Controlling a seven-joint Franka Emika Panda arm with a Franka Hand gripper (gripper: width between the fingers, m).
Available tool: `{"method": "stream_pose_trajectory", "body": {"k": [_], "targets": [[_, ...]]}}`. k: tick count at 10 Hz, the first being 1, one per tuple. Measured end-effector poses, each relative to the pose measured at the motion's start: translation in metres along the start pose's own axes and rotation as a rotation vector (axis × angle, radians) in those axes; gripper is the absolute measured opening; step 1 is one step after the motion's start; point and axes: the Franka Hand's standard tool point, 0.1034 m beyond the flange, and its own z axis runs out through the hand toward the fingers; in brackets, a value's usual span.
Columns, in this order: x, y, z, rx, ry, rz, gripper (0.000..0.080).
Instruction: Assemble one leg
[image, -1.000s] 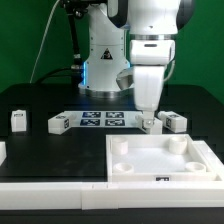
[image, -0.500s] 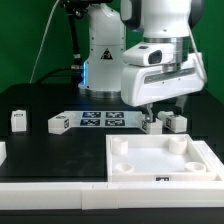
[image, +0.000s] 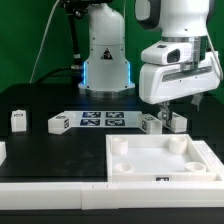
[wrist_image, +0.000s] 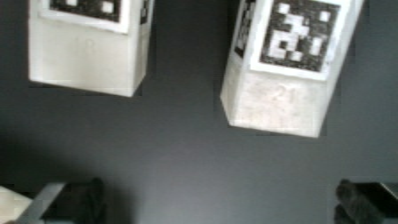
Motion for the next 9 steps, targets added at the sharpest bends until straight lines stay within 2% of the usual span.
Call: {"method": "stream_pose_trajectory", "body": {"k": [1,2,3,4,5,6,9], "targets": [[-0.003,-0.001,0.001,0.005,-0.031,0.003,0.0649],[-0.006,-0.004,0.001,0.019,-0.128,-0.004,0.0649],[-0.002,-0.006,-0.001,0.029,-0.194,-0.010,0.0649],[-0.010,-0.010,-0.002,0.032,-0.310,0.019,0.0649],[-0.017,-0.015,-0.002,-0.005,-0.422,0.075,0.0649],[-0.026,-0.022,0.002,-0.030,-0.517,0.085,0.0649],[-0.043,-0.027,0.012,-0.049,-0.760,0.108,0.0649]]}}
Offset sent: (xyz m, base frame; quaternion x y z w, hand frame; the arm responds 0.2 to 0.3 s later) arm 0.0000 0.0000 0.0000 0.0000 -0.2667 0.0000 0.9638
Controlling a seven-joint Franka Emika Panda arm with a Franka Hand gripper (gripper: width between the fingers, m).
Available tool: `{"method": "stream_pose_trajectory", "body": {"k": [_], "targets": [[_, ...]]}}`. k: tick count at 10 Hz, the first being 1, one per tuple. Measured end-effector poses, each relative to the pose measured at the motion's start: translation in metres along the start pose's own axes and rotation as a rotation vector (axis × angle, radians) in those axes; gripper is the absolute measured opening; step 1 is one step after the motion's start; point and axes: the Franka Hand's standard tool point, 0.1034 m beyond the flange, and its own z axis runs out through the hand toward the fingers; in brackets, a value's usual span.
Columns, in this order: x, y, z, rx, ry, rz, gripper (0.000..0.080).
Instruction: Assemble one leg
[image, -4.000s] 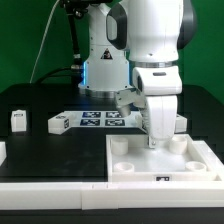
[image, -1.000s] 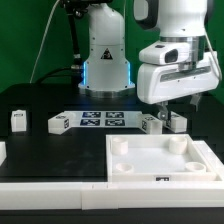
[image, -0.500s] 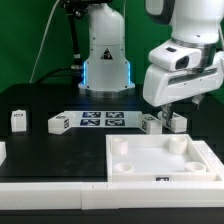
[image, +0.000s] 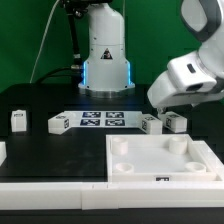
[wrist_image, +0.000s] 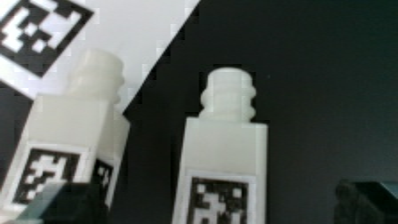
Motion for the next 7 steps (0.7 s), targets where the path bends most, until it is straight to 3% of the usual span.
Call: {"method": "stream_pose_trajectory", "body": {"k": [1,2,7], "targets": [[-0.0025,0.0010,0.0059,0.004,-0.087,-0.007,0.0649],[0.0038,0.0047,0.0061,0.015,-0.094,-0.003,0.0649],[0.0072,0.0046,0.0056,0.014,-0.090,0.004,0.0649]]}}
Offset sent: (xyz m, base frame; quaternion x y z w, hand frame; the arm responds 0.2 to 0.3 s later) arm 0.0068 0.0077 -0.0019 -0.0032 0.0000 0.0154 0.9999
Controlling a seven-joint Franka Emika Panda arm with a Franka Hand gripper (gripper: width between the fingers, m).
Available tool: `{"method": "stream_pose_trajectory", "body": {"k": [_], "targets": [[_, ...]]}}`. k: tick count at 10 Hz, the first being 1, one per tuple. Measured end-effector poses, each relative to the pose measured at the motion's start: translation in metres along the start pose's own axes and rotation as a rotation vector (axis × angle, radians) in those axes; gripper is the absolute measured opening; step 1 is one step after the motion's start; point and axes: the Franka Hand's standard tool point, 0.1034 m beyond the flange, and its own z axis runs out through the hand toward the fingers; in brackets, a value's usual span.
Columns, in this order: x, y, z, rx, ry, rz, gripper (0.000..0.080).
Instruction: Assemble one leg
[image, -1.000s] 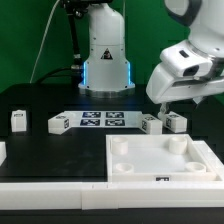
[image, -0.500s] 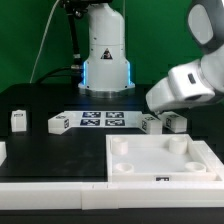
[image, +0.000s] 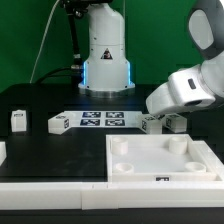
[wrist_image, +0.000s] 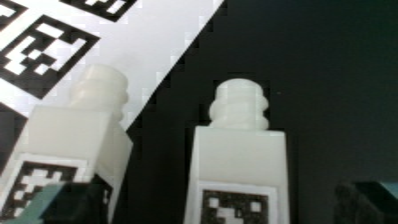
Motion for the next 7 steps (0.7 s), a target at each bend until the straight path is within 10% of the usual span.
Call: {"method": "stream_pose_trajectory", "body": {"k": [7], "targets": [[-0.0024,-0.0073,0.0006,-0.007,-0.049,-0.005,0.0649]]}}
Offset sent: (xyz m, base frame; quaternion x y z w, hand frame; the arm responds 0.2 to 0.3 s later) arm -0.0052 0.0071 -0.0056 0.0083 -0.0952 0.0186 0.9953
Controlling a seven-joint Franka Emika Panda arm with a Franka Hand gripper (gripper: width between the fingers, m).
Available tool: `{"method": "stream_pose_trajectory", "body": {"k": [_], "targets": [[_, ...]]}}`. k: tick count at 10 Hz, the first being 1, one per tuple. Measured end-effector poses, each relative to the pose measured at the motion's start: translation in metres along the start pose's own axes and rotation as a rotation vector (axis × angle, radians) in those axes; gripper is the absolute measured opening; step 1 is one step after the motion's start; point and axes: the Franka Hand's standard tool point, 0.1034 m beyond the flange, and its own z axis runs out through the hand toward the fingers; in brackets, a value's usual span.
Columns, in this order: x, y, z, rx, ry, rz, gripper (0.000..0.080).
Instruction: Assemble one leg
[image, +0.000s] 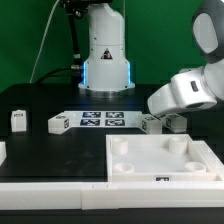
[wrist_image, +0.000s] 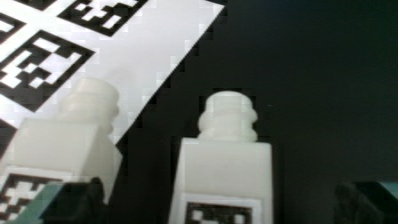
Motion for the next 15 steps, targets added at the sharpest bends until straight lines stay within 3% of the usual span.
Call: {"method": "stream_pose_trajectory", "body": {"k": [11,12,13,14,15], "targets": [[0.006,-0.002,0.017,0.004,-0.048,-0.010,0.0649],[0.006,-0.001,0.017,0.006,-0.048,-0.017,0.0623],[0.006,0.000,0.017,0.006,-0.048,-0.020,0.0457],[0.006,-0.001,0.017,0.006,-0.049,-0.021,0.0457],[0.006,-0.001,0.017,0.006,-0.049,-0.021,0.0300]]}}
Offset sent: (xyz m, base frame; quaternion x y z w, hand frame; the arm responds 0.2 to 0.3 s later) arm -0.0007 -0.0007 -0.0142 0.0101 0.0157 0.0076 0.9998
